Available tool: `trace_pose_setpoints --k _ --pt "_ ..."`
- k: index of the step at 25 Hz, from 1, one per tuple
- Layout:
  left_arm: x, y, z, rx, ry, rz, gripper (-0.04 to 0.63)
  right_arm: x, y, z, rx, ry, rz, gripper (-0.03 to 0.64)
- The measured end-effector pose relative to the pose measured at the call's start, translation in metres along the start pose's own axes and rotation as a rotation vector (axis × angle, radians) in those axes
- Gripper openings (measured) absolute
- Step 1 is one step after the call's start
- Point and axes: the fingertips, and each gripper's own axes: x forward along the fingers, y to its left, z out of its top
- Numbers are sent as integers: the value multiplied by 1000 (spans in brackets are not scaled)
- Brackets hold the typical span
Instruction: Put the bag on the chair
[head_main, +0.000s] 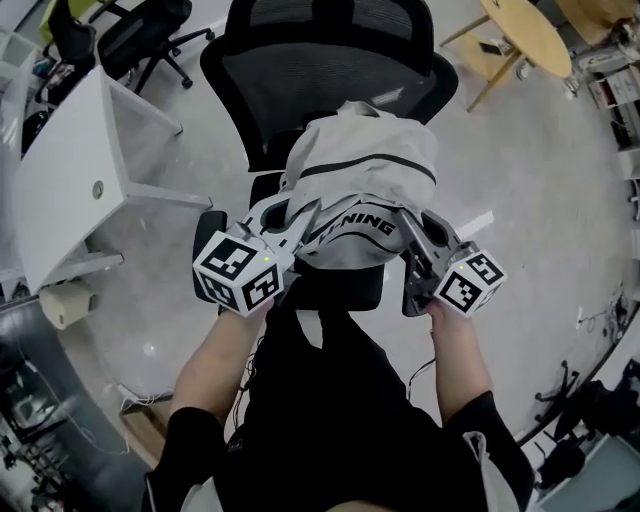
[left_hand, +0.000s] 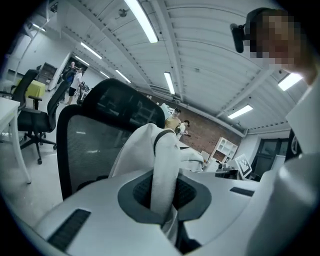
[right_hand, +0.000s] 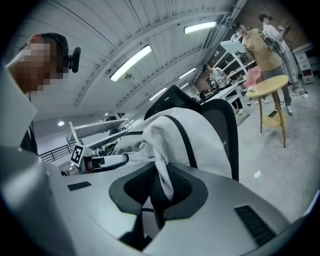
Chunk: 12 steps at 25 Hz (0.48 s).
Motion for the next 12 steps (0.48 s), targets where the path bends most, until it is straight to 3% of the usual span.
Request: trace_pose_setpoints --k 8,12 --pt "48 33 -30 22 104 35 27 18 -57 -16 143 -15 -59 61" --pt "67 65 -73 4 247 110 57 31 -89 -56 242 44 -133 87"
